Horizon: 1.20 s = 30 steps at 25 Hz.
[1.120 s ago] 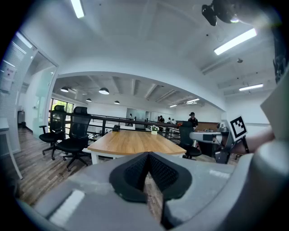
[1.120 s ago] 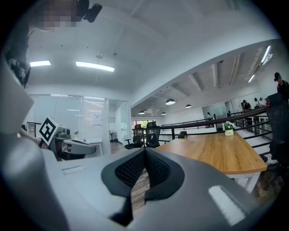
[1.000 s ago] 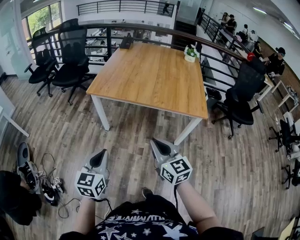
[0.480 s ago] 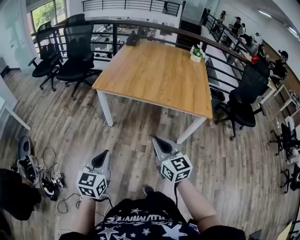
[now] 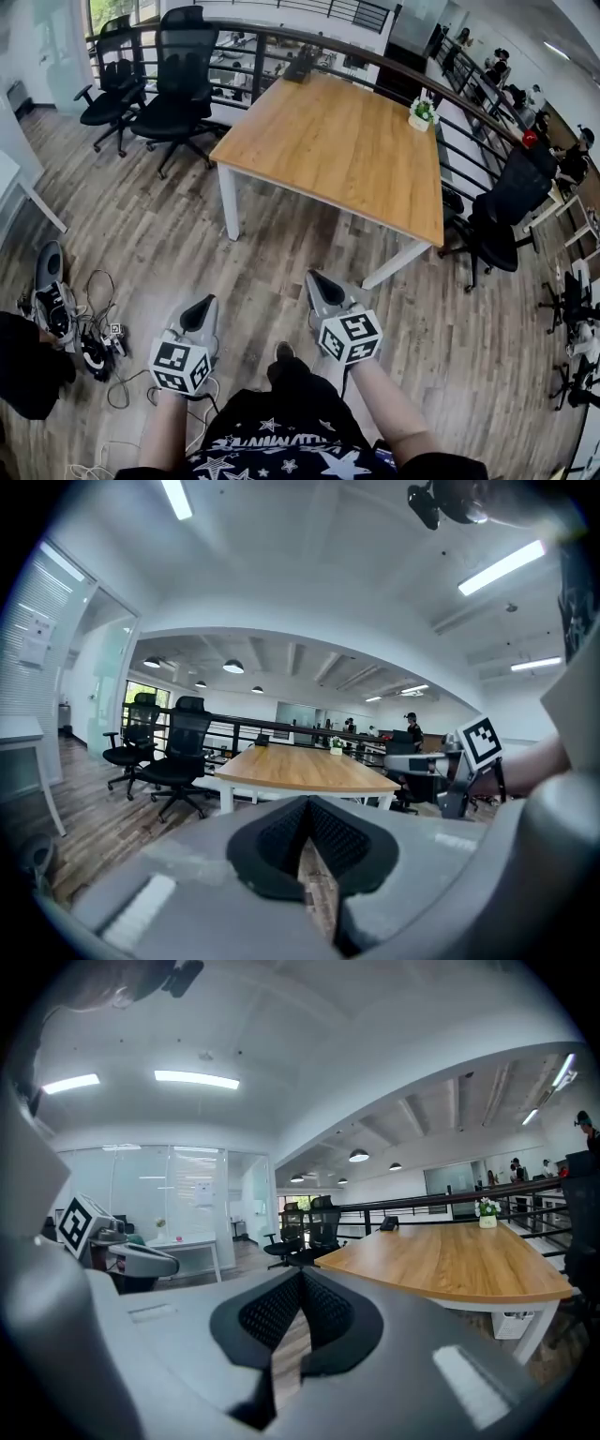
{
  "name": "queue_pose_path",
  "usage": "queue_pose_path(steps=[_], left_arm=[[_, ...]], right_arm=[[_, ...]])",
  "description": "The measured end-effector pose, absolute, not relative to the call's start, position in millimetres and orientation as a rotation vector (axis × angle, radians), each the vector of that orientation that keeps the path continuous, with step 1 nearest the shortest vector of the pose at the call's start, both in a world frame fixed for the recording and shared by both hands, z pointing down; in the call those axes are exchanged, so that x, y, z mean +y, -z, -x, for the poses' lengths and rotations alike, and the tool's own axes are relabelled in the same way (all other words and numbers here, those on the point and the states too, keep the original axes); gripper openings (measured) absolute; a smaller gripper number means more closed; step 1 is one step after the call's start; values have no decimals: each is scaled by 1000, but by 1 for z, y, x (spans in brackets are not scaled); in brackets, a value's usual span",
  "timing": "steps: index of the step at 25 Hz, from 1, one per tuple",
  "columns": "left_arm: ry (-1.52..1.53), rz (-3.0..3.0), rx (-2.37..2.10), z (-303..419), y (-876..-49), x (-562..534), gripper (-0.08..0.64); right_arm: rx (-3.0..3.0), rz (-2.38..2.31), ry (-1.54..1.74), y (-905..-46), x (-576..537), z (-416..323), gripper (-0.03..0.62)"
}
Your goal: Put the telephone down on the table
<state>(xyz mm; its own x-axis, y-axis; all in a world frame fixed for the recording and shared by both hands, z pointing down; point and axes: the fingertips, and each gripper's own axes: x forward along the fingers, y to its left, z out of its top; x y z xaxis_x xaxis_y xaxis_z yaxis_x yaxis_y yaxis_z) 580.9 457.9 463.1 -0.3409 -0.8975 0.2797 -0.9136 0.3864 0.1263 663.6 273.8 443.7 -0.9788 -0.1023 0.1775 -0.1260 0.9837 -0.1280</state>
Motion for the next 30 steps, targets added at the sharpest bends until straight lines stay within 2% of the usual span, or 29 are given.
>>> queue_pose_path(steps=[7, 13, 21, 30], left_arm=[[-73, -1471, -2393, -528, -473, 466, 2], [-109, -1354, -2436, -454, -479, 453, 2], [-107, -1290, -2439, -351, -476, 398, 2], [-93, -1271, -2409, -252, -480, 318, 2]], right_arm=[[-2895, -191, -187, -458, 232, -609, 3], [-2893, -114, -229, -472, 197, -523, 3], [-2893, -6, -257, -475, 148, -399, 3], [-2856, 14, -307, -486, 70, -296, 2]])
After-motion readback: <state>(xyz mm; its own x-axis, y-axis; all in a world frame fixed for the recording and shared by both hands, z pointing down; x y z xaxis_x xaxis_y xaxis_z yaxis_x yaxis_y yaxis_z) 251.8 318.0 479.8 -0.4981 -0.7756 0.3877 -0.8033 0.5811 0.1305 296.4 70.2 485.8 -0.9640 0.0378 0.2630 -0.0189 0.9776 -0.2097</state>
